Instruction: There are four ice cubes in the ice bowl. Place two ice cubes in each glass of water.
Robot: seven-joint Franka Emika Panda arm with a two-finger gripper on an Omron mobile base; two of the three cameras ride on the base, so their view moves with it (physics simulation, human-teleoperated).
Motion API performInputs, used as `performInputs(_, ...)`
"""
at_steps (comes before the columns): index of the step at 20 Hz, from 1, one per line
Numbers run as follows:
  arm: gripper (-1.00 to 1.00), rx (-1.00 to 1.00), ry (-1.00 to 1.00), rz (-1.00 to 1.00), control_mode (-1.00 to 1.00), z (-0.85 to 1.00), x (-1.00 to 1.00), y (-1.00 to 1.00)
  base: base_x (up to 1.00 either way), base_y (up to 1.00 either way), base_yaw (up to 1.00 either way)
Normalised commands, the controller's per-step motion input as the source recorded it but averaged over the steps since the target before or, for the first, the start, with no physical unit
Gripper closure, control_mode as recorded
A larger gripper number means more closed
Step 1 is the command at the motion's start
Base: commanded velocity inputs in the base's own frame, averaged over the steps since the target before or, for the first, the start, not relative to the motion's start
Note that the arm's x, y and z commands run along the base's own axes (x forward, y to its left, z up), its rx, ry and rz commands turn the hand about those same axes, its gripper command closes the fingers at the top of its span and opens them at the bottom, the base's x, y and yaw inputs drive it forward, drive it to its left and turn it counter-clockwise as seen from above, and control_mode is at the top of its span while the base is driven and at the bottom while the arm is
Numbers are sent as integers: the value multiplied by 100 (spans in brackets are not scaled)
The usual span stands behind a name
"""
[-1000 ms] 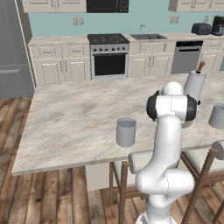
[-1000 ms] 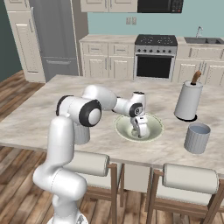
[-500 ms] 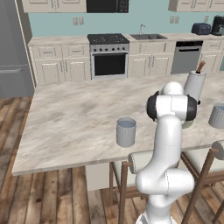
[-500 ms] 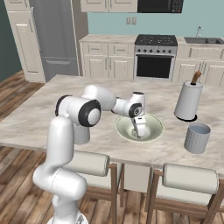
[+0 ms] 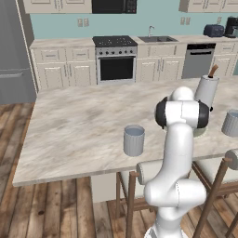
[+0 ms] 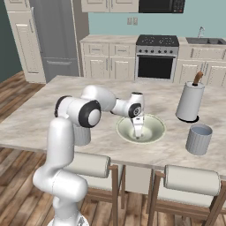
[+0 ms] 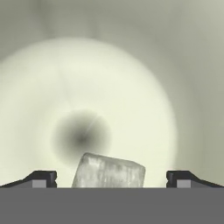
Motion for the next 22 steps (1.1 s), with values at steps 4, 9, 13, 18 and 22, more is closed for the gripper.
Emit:
performInputs(4, -100, 0, 3, -13, -100, 0, 1, 24, 0, 0, 0)
performInputs(9, -100, -2, 1, -12, -100, -3, 7, 18, 0, 0, 0)
performInputs(13, 100, -2, 2, -9, -100, -5, 4, 3, 0, 0, 0)
performInputs(18, 100, -2, 0, -5, -100, -8, 0, 0, 0, 0, 0)
performInputs(22, 100, -1, 0, -3, -100, -3, 0, 0, 0, 0, 0)
